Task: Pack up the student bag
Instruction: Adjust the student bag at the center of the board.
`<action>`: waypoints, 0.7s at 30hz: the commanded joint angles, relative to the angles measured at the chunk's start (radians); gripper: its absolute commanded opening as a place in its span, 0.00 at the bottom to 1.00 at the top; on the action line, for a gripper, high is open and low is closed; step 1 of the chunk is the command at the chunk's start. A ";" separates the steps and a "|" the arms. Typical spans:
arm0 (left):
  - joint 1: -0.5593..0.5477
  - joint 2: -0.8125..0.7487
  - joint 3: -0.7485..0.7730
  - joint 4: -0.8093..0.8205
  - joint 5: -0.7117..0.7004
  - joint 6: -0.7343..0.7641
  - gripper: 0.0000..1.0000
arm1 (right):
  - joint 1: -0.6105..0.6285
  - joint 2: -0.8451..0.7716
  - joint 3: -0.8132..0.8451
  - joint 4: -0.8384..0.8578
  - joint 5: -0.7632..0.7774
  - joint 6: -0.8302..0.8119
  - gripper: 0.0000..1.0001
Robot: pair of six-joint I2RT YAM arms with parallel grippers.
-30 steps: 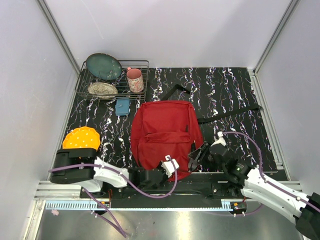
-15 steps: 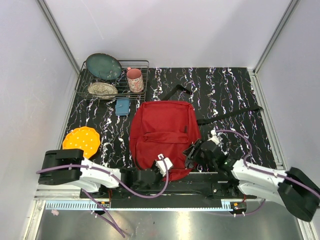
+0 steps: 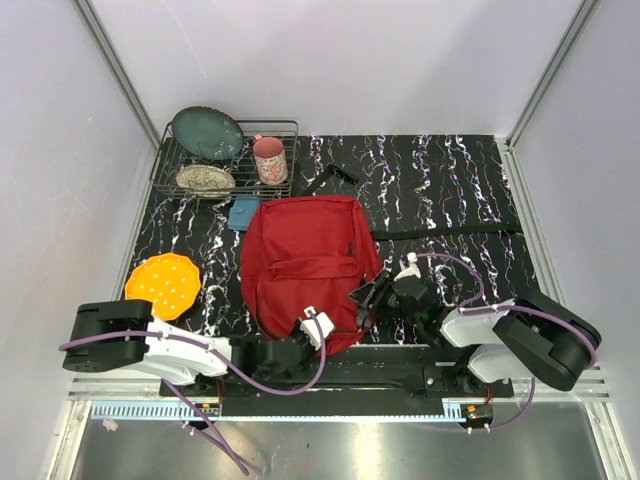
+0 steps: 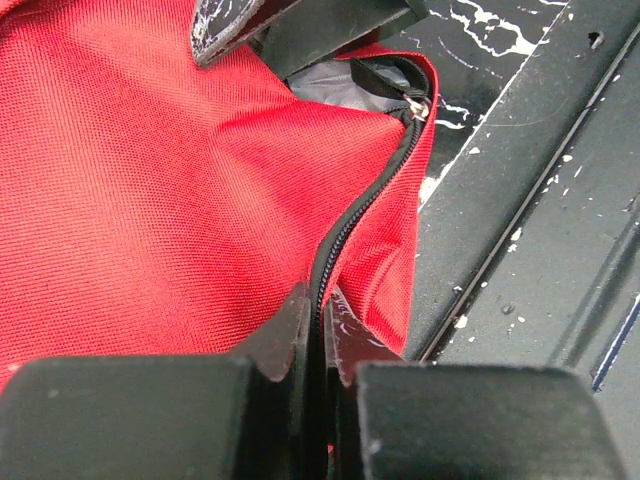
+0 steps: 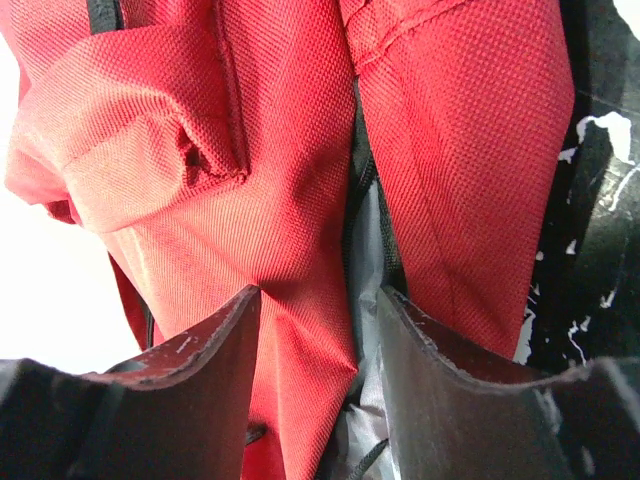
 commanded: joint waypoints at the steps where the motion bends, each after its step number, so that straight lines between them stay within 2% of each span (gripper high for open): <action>1: -0.006 0.021 0.025 0.039 -0.015 -0.003 0.06 | 0.000 0.024 0.042 0.127 -0.112 -0.009 0.54; 8: -0.006 0.040 0.035 0.041 -0.019 -0.010 0.06 | 0.001 -0.010 0.048 0.068 -0.145 -0.039 0.48; 12: -0.004 0.026 0.027 0.058 -0.024 -0.006 0.06 | 0.001 0.075 0.114 0.082 -0.223 -0.068 0.52; 14: -0.006 0.021 0.025 0.062 -0.032 -0.003 0.06 | 0.001 0.148 0.127 0.151 -0.231 -0.050 0.51; 15: -0.004 0.018 0.025 0.061 -0.033 -0.001 0.06 | 0.003 0.174 0.122 0.201 -0.245 -0.035 0.43; 17: -0.006 0.012 0.029 0.041 -0.046 -0.004 0.06 | 0.001 0.225 0.099 0.341 -0.251 0.007 0.33; 18: -0.004 0.004 0.029 0.032 -0.050 -0.007 0.06 | 0.003 0.233 0.093 0.369 -0.256 0.014 0.18; 19: -0.004 0.000 0.027 0.015 -0.062 -0.016 0.06 | 0.001 0.234 0.087 0.387 -0.257 0.016 0.13; 21: -0.004 -0.014 0.021 0.003 -0.079 -0.027 0.15 | 0.001 0.201 0.079 0.366 -0.241 0.007 0.07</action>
